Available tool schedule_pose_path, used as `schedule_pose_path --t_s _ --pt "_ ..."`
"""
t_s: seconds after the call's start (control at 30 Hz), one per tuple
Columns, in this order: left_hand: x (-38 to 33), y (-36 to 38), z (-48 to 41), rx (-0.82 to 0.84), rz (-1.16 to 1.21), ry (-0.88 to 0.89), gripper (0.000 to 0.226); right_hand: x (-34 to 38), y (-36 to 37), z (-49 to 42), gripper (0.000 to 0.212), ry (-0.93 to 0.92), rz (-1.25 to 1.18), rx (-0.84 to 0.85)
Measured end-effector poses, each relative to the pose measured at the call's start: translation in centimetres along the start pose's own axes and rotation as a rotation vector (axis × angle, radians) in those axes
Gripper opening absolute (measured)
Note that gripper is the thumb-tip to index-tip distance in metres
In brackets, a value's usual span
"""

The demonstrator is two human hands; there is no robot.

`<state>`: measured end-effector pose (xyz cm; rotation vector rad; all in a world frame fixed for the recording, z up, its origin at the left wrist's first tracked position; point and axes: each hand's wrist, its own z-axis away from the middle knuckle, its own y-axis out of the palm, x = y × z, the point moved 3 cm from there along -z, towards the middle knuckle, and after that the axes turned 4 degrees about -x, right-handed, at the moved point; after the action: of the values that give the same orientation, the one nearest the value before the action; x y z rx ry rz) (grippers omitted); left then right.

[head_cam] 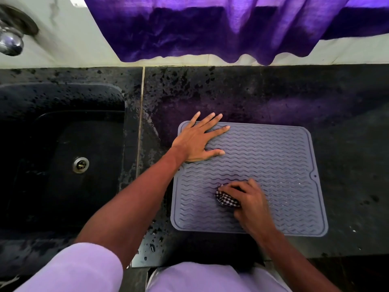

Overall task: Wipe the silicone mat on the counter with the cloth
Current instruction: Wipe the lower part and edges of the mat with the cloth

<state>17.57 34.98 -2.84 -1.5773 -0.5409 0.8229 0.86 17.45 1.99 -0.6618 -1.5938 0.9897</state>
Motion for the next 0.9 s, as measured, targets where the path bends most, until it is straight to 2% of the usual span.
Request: schedule_pose_path --t_s 0.1,0.37,0.63,0.77,0.9 --pt "0.0 0.0 0.0 -0.003 0.008 -0.015 0.081 0.8 1.4 -0.1 0.063 0.024 -0.038 -0.029" --pt "-0.1 0.0 -0.1 -0.044 0.037 -0.010 0.080 5.4 4.7 -2.1 0.063 -0.040 -0.092 0.046" --pt "-0.2 -0.2 0.1 -0.041 0.037 -0.007 0.080 7.1 3.9 -5.7 0.046 -0.141 -0.138 0.186" --pt "-0.2 -0.3 0.1 -0.047 0.050 -0.012 0.081 7.0 3.5 -6.1 0.046 -0.147 -0.092 0.197" --pt "-0.1 -0.3 0.1 -0.043 0.060 -0.015 0.082 7.3 4.4 -3.8 0.055 -0.114 -0.116 0.181"
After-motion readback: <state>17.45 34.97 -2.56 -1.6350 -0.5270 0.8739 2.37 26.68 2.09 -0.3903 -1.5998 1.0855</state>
